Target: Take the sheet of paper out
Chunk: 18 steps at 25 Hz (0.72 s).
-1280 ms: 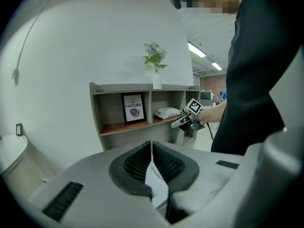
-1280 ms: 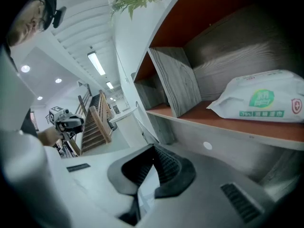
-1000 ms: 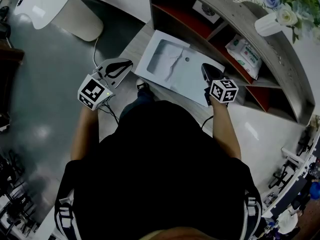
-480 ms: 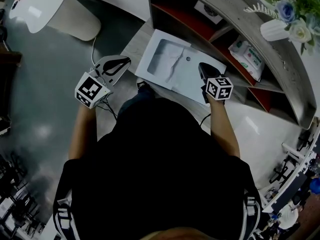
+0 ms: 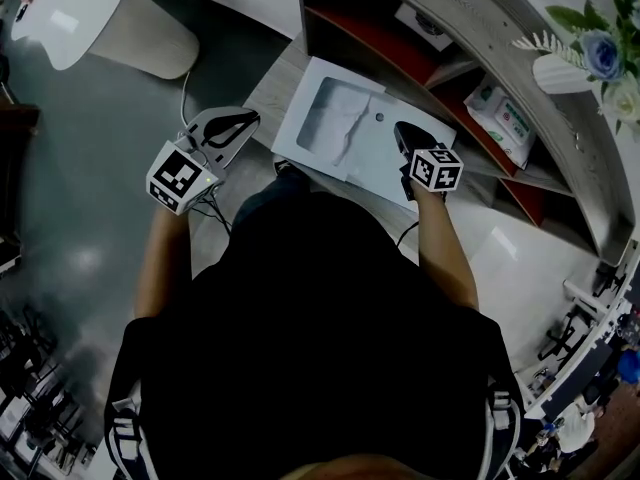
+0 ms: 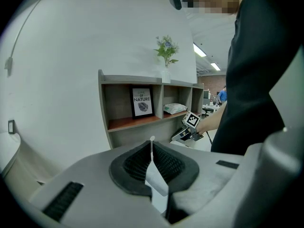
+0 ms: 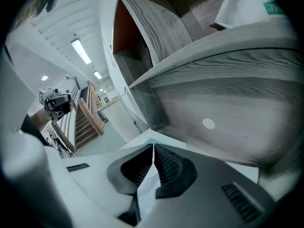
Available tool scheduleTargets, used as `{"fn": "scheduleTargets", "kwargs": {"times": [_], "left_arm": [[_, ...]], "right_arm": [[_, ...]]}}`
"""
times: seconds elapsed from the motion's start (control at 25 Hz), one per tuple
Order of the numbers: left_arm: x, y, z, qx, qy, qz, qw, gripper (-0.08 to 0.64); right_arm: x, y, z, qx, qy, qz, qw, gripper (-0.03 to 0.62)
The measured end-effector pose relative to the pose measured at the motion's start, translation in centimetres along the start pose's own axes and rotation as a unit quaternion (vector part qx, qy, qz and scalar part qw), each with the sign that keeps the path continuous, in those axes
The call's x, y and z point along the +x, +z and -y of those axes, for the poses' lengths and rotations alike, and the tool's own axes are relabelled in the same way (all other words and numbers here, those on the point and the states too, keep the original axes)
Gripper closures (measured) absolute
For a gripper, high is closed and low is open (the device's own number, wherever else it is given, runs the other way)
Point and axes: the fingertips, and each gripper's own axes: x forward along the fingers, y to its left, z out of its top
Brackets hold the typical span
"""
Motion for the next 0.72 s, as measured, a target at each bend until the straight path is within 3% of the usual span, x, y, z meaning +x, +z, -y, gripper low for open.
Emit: {"fn": "scheduleTargets", "kwargs": {"times": [0.72], "left_arm": [[1.0, -0.9, -4.0, 0.000, -0.012, -0.008, 0.9999, 0.531]], "right_arm": [[6.0, -2.7, 1.1, 0.025, 0.006, -0.052, 0.998, 0.508]]}}
